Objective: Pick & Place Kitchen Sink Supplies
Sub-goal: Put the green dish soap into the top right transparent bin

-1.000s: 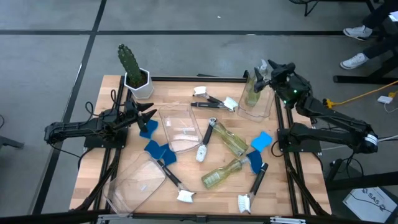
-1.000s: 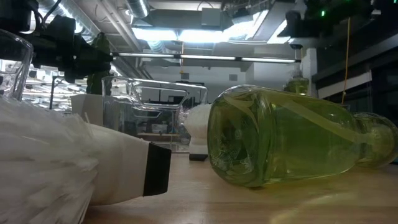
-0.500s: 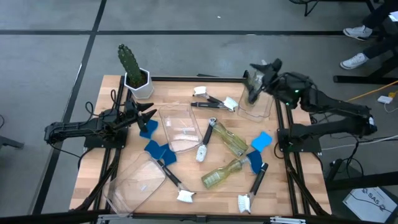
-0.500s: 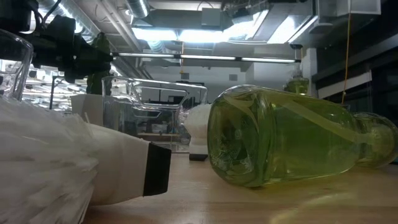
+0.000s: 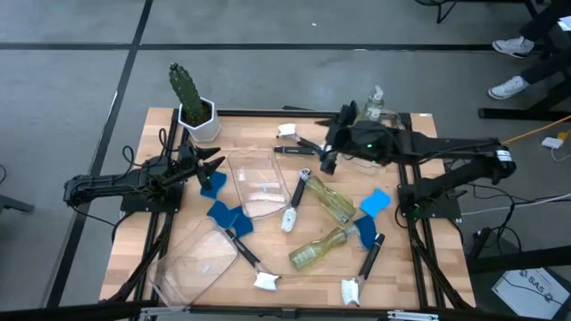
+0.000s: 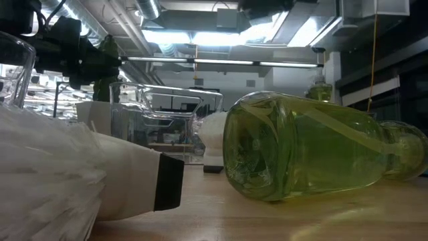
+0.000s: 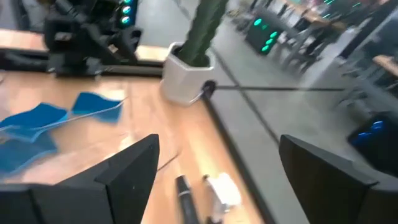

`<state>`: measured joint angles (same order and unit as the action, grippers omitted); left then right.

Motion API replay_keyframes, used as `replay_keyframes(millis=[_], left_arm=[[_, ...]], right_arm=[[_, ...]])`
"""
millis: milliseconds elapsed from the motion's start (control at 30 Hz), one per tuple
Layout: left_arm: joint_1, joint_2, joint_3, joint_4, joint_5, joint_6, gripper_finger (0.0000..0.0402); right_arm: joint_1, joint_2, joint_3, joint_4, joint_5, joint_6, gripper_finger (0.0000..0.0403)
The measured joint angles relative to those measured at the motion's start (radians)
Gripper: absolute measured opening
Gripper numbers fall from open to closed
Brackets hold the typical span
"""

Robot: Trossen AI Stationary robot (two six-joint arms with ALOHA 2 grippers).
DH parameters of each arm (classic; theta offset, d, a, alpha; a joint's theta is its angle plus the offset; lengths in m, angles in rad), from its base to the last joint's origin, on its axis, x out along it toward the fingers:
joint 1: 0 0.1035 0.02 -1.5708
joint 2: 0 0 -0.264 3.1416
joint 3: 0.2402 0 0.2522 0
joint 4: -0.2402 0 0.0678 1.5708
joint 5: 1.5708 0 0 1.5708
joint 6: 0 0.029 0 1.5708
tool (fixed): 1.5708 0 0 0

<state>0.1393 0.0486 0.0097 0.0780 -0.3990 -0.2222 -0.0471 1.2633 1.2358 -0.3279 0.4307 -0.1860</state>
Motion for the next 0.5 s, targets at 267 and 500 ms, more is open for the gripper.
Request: replay_keyframes(millis=[267,500], left_arm=[[0.000,0.000,0.000,0.000,0.000,0.000,0.0190],[0.000,0.000,0.000,0.000,0.000,0.000,0.0191]], right_arm=[[0.000,0.097,0.000,-0.011,-0.092,0.093,0.0327],[-0.002,0.139,0.000,-0.003,-0.157,0.131,0.0327]])
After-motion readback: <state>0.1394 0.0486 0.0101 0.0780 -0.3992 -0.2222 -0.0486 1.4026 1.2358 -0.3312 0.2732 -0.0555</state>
